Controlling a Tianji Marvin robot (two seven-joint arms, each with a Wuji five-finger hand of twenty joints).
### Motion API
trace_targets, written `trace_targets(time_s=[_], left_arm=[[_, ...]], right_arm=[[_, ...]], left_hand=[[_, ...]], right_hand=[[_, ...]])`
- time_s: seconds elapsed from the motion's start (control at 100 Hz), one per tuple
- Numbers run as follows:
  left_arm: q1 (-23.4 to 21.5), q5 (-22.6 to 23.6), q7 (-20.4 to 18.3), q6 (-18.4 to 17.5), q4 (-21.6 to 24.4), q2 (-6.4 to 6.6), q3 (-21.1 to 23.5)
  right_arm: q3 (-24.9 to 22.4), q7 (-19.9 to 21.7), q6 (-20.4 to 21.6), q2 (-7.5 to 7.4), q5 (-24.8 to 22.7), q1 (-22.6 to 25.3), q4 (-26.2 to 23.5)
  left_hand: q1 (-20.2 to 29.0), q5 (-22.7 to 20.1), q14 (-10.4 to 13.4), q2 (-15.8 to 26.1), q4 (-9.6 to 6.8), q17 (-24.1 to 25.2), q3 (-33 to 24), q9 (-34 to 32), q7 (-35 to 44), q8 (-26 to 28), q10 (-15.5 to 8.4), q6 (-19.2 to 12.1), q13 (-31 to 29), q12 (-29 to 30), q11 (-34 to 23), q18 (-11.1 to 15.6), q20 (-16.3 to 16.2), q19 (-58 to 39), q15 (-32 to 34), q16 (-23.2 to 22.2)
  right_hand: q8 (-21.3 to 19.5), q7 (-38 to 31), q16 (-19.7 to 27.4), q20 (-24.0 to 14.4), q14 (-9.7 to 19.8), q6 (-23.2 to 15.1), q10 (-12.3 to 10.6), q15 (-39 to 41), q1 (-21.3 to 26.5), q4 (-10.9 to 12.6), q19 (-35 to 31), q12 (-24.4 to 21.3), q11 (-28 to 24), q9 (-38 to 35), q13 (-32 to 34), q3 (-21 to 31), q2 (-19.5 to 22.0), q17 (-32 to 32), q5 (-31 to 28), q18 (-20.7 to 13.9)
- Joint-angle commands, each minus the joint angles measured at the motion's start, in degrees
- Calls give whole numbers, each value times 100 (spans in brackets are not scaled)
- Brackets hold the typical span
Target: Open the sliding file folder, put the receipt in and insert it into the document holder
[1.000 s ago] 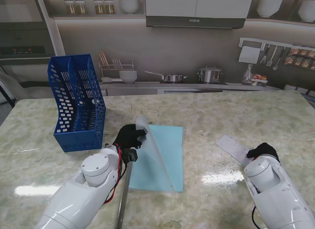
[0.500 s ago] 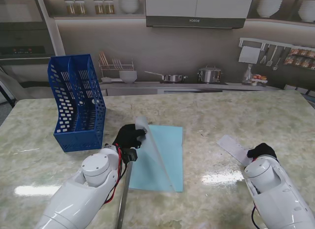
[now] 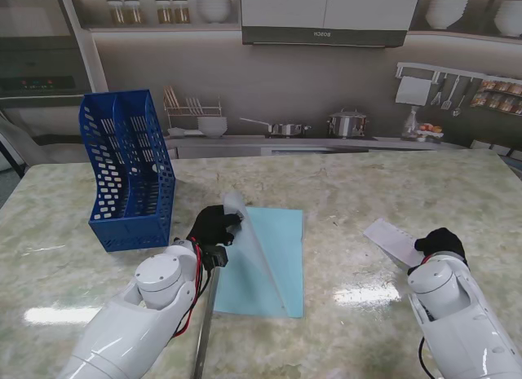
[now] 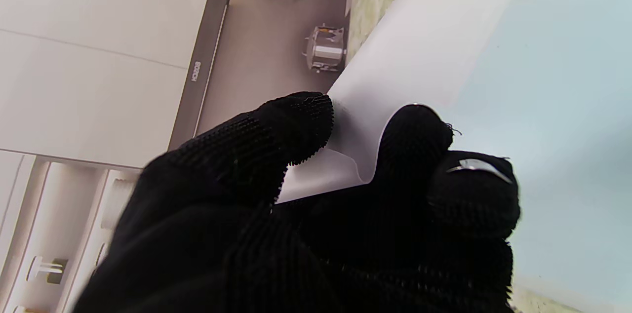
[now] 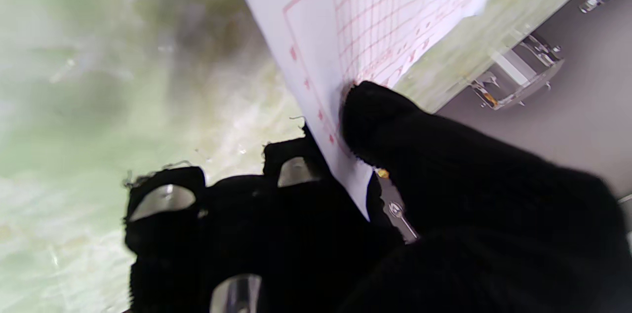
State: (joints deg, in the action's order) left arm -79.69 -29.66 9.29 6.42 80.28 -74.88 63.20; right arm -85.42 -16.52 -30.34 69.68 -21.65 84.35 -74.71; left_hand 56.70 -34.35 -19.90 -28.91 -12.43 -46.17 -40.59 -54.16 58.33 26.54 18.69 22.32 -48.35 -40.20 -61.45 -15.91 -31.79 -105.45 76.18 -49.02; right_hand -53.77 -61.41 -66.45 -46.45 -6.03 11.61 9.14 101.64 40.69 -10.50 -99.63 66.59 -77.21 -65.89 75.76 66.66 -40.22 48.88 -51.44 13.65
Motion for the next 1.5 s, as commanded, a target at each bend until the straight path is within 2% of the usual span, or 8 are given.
trace_targets(time_s=[0.0, 0.43, 0.81, 1.49], left_arm=[[-7, -14, -37, 31, 35, -16, 11], [15, 25, -99, 8, 1, -4, -9], [43, 8, -147, 25, -45, -7, -38], [90, -29, -263, 17, -156, -5, -66]], right_arm=[[-28, -65, 48, 27, -24, 72, -167], [-218, -358, 463, 27, -286, 468, -1223], [33, -445, 990, -4, -447, 621, -1965], [1072, 36, 1950, -4, 470, -15, -1736]], left_hand=[[260, -178, -1074, 34, -358, -656, -766, -112, 324, 40, 695, -159, -217, -3, -222, 1379, 146, -711, 415, 28], [268, -185, -1075, 33, -348, -651, -762, -104, 321, 35, 697, -151, -196, 2, -208, 1377, 148, -708, 399, 26], [271, -190, -1083, 30, -345, -651, -767, -108, 323, 40, 701, -152, -192, -1, -205, 1377, 148, -708, 394, 23], [290, -178, -1099, 35, -319, -616, -756, -93, 316, 33, 692, -169, -159, 3, -180, 1350, 149, -685, 364, 23]], right_hand=[[-298, -459, -129, 188, 280, 836, 251, 441, 205, 495, -1127, -12, -1173, -655, -97, 616, 45, 345, -201, -392], [-410, -428, -150, 221, 274, 873, 296, 433, 242, 523, -1144, 22, -1189, -566, -95, 486, 197, 350, -119, -384], [-441, -410, -151, 228, 313, 870, 310, 427, 276, 522, -1153, 41, -1183, -541, -91, 401, 250, 353, -92, -386], [-472, -385, -149, 222, 325, 795, 302, 424, 257, 554, -1159, 60, -1174, -534, -91, 335, 248, 330, -73, -431]])
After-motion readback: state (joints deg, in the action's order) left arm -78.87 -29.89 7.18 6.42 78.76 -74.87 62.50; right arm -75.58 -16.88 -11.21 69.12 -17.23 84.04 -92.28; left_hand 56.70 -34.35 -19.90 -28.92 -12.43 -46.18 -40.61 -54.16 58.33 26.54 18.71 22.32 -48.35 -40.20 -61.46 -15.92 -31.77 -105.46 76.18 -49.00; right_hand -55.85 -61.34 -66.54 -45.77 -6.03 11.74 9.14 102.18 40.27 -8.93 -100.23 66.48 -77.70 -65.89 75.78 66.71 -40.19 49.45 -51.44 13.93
